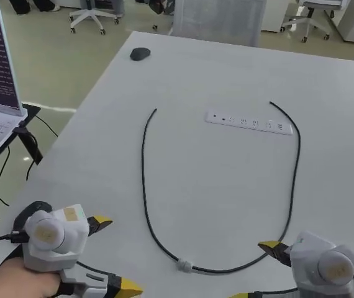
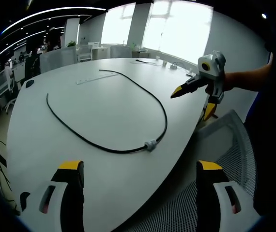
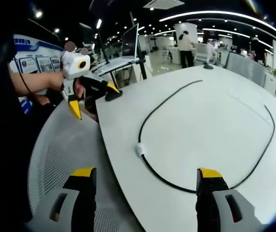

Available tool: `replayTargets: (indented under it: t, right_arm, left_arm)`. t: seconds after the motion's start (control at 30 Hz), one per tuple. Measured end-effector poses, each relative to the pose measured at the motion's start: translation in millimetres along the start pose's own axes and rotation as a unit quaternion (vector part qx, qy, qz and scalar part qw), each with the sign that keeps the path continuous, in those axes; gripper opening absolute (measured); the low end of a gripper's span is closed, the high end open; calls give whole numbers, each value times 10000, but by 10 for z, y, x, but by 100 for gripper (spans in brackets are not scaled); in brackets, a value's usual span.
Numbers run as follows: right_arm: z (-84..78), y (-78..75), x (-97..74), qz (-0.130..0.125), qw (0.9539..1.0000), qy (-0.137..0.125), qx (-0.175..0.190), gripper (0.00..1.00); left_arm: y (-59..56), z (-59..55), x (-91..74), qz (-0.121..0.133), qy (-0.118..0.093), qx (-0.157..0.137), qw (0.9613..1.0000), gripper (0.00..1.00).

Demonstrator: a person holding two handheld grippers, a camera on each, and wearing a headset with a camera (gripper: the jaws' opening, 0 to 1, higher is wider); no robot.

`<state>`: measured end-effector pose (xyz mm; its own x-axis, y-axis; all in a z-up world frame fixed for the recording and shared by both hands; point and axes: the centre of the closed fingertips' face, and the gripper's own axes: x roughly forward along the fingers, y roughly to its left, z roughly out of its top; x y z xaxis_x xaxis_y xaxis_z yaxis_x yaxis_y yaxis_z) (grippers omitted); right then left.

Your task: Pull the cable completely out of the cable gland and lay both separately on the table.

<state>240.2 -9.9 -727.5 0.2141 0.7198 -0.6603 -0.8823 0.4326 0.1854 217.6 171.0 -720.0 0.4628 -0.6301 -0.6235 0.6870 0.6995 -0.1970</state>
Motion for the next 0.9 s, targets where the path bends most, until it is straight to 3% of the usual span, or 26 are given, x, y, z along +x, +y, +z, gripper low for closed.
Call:
replayTargets:
  t: [0.27,0.4,0.53,0.9]
  right_arm:
    - [127,28,246,126,9997,127,-154,81]
    - [173,62,356,188,9987,255,-412,79]
    - [192,78,443,233,9981,325,-472,76]
    - [108,72,581,279,9957,660,-592,65]
  left_arm:
    - [-11,-64,6,-62,29,-34,10000,96]
    - [-33,-116,20,-127,104,-2,9999,95]
    - [-40,-103,24,-119,83,-2,9999,95]
    - [15,-135,36,-31,105,-32,9999,95]
